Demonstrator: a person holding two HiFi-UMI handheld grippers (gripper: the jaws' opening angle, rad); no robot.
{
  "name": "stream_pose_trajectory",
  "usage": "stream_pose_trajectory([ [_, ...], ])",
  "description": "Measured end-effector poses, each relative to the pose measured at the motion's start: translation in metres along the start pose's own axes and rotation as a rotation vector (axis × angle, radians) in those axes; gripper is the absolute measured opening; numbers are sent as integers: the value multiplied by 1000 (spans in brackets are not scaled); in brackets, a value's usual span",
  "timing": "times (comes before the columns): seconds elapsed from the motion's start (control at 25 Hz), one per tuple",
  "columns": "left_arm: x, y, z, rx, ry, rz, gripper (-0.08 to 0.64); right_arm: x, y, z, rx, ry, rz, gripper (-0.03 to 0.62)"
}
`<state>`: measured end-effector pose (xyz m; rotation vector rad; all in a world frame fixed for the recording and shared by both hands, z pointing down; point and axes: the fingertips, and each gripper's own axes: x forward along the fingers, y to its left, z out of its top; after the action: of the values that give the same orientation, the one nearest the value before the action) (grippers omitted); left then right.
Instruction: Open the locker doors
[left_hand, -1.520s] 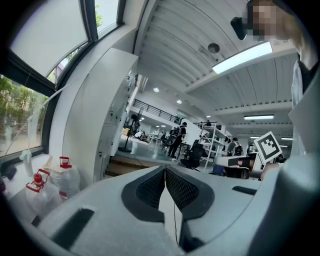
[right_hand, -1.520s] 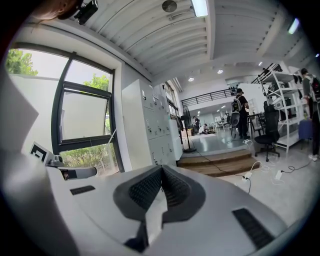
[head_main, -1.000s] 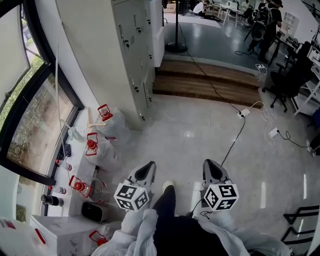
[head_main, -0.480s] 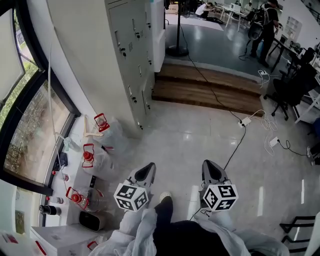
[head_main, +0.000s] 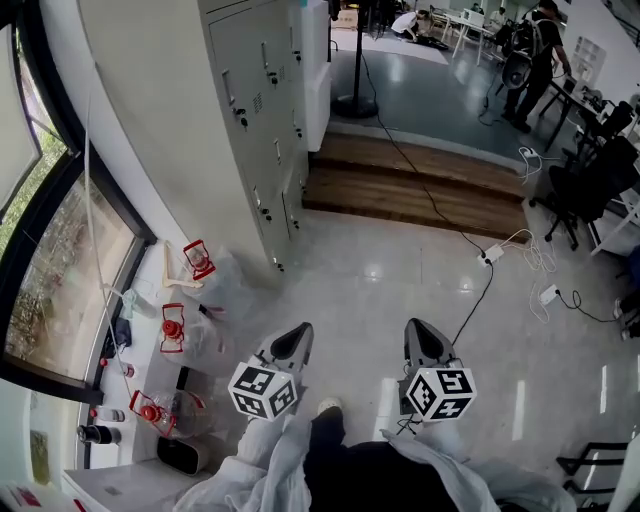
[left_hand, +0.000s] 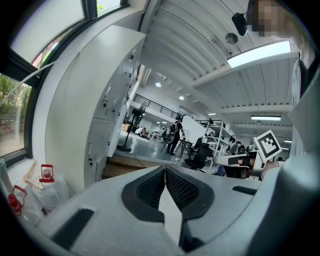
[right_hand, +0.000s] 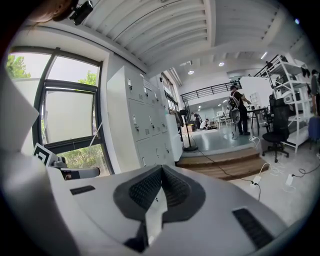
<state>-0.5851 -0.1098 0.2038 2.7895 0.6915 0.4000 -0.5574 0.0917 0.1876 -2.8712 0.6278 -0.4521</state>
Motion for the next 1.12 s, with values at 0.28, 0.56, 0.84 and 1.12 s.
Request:
stream_pose_trajectory([
  [0.28,23,28,10,3,2,3,11,39,-2,9,7,-10,-1,0],
  [0.56,40,54,20,12,-14,1,11,72,-1,14,11,-28,2,0],
  [0.84,45,57,14,-2,6,-14,12,77,2,10,3,-7,-6,0],
  [1.12,58,55,14,10,19,-24,11,87,-14,12,5,-8,-19,0],
])
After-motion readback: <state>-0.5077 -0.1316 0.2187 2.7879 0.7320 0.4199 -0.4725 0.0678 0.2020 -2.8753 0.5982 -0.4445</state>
